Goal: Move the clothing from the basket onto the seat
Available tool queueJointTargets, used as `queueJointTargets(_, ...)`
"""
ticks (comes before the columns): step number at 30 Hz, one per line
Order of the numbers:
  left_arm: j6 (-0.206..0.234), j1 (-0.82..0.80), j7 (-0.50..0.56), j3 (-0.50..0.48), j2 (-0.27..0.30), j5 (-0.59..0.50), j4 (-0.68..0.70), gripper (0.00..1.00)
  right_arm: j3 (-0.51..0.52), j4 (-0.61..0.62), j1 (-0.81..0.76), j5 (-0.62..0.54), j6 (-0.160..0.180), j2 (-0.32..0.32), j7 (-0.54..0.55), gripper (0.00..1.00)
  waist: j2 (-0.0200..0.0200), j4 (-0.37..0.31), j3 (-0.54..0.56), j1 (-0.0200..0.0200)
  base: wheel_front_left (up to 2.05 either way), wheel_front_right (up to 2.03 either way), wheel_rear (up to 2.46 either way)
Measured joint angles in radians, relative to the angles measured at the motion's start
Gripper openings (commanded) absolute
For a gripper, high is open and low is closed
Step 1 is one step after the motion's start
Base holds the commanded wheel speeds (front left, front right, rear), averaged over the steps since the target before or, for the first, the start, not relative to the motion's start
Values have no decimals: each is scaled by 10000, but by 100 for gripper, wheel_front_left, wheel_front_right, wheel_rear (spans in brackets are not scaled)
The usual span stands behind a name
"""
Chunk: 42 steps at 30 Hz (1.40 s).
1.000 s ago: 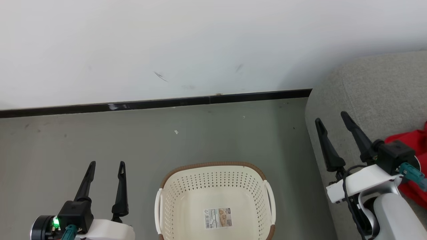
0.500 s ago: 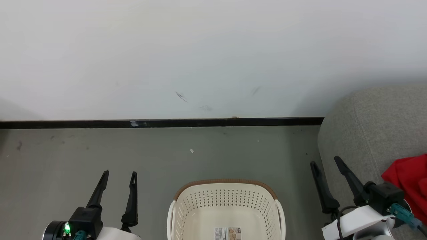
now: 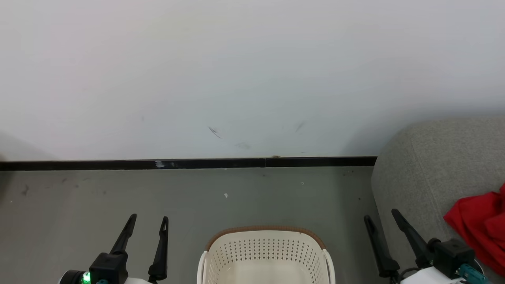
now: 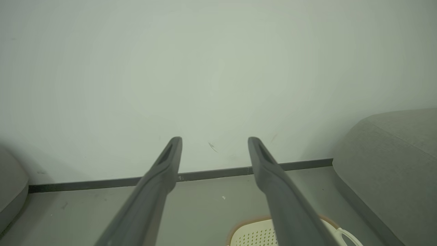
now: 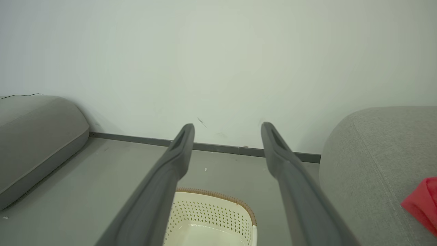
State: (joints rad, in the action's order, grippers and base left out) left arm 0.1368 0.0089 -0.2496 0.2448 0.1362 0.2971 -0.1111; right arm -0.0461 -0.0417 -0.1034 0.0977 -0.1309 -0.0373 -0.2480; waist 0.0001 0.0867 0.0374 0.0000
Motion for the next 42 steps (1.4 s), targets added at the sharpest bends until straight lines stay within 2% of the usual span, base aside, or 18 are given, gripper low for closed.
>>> queueJointTargets(16, -79, 76, 0, -130, -10, 0, -79, 100, -121, 382, -416, 353, 0, -2, 0, 100, 0, -259, 323, 0, 0, 0, 0)
queueJointTargets(42, -77, 250, 0, -391, -15, 0, -132, 100, 355, 709, -648, 502, 0, 2, 0, 100, 0, -369, 233, 0, 0, 0, 0)
